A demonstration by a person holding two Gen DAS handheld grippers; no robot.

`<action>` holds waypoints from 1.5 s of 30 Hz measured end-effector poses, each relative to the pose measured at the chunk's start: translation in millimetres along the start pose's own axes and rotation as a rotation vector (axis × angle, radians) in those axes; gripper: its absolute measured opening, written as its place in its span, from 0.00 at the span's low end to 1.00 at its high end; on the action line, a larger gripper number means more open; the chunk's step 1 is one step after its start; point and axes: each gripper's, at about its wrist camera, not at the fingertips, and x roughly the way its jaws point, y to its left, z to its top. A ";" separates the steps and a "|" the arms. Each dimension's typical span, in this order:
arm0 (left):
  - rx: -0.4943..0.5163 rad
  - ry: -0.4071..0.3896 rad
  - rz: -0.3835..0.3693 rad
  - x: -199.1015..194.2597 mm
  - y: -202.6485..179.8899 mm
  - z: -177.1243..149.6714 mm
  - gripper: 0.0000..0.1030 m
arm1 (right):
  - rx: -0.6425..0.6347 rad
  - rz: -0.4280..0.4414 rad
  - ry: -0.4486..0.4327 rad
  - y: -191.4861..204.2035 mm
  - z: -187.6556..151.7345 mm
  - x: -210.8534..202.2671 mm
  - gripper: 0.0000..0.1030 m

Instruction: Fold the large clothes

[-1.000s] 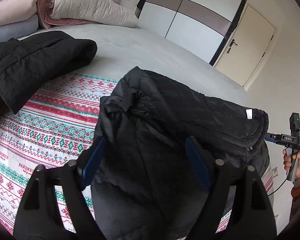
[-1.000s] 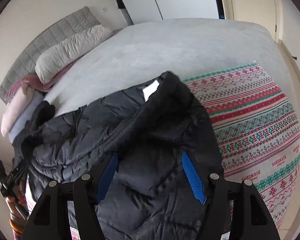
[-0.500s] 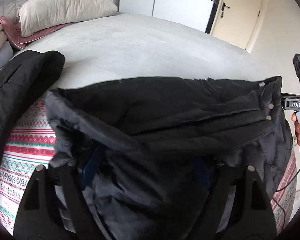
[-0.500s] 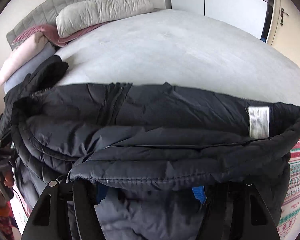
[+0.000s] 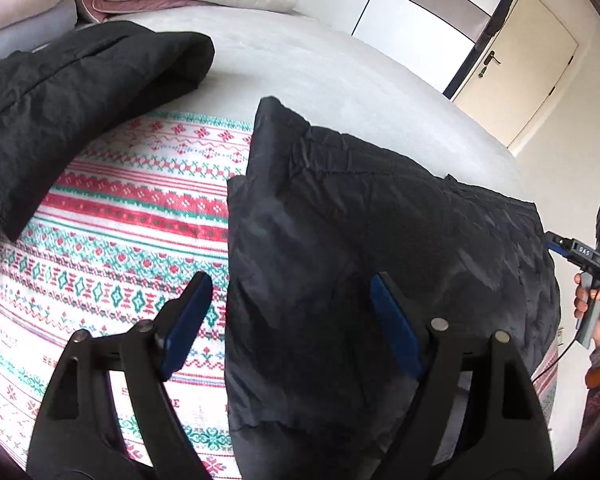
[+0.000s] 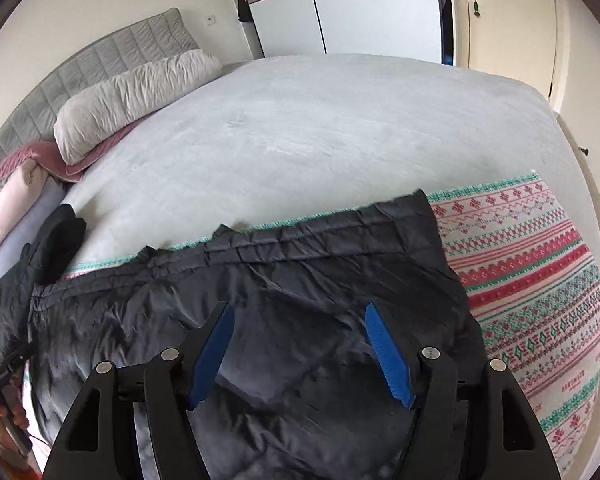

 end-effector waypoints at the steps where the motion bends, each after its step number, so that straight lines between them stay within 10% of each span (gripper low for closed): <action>1: -0.018 0.006 -0.016 2.9 2.7 1.2 0.74 | 0.005 -0.021 0.009 -8.8 -3.5 3.0 0.67; 7: -0.065 -0.012 -0.019 15.9 -3.0 20.3 0.20 | 0.155 -0.046 0.032 -48.9 -1.5 26.9 0.66; 10: -0.029 -0.087 0.018 4.4 -17.5 26.8 0.07 | 0.121 -0.035 0.013 -40.8 1.2 27.5 0.12; 13: -0.007 -0.179 0.033 -10.1 -22.7 33.1 0.06 | 0.075 -0.054 -0.063 -29.7 7.0 17.2 0.04; 23: 0.114 -0.136 0.430 28.1 -22.3 24.3 0.31 | 0.099 -0.178 -0.055 -41.9 0.6 28.2 0.05; 30: 0.165 -0.234 0.281 -4.1 -80.1 23.2 0.64 | 0.021 -0.042 -0.159 18.8 2.4 -1.3 0.58; 35: 0.179 -0.146 0.292 32.4 -84.2 15.4 0.66 | -0.059 0.014 -0.108 63.4 -6.9 21.6 0.61; 41: 0.104 -0.112 0.380 23.3 -9.7 -4.0 0.78 | -0.005 -0.086 -0.049 4.8 -15.4 47.0 0.61; 45: 0.002 -0.059 0.242 -10.9 28.1 -18.4 0.78 | 0.062 -0.043 -0.040 -33.6 -19.8 22.7 0.63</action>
